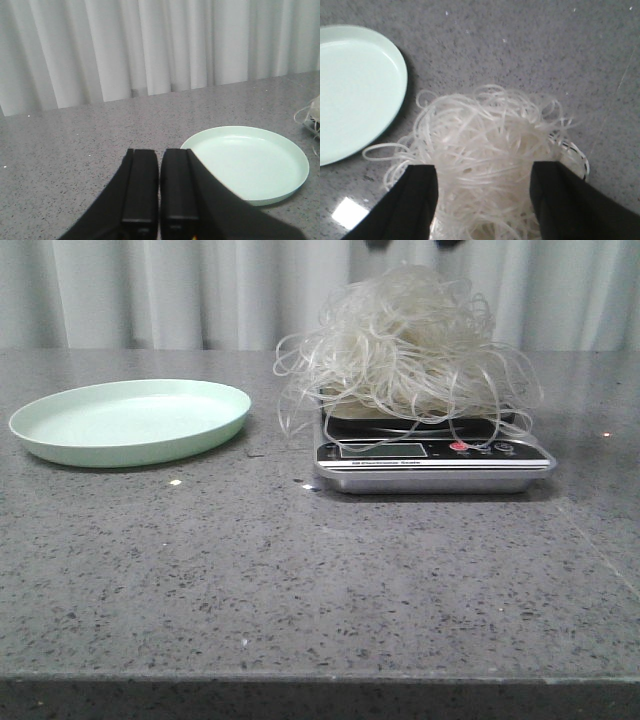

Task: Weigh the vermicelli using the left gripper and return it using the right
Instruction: 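Lower the right gripper into the vermicelli on the scale and grasp it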

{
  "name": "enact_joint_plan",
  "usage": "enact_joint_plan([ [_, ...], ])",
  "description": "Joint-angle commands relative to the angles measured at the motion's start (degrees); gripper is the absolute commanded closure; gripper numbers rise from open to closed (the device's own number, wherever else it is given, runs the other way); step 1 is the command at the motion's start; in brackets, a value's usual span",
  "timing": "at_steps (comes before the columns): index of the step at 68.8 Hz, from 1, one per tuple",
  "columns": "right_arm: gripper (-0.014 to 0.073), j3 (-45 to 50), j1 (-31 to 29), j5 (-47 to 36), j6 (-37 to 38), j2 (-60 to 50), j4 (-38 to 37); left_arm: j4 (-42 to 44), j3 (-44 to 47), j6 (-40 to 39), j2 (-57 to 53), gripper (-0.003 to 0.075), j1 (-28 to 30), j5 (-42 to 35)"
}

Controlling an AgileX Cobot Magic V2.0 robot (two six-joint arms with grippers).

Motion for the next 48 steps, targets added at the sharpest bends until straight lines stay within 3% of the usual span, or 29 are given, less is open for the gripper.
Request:
enact_joint_plan([
  [1, 0.0082, -2.1, 0.0, -1.2, -0.6, 0.9, -2.8, -1.0, -1.4, -0.6, 0.4, 0.0583, 0.2, -4.4],
  [26, 0.0109, -2.1, 0.0, 0.4, -0.6, 5.5, -2.8, -1.0, -1.4, -0.6, 0.4, 0.0583, 0.2, -4.4],
  [32, 0.0202, -2.1, 0.0, 0.6, -0.6, 5.5, -2.8, -1.0, -1.4, -0.6, 0.4, 0.0583, 0.2, -4.4],
  [33, 0.0258, -2.1, 0.0, 0.7, -0.6, 5.5, -2.8, -1.0, -1.4, -0.6, 0.4, 0.0583, 0.2, -4.4],
  [41, 0.0431, -2.4, 0.0, 1.0, -0.6, 5.4, -2.8, -1.0, -1.4, -0.6, 0.4, 0.0583, 0.2, -4.4],
  [48, 0.0433, -2.4, 0.0, 1.0, -0.6, 4.9, -2.8, -1.0, -1.4, -0.6, 0.4, 0.0583, 0.2, -4.4],
])
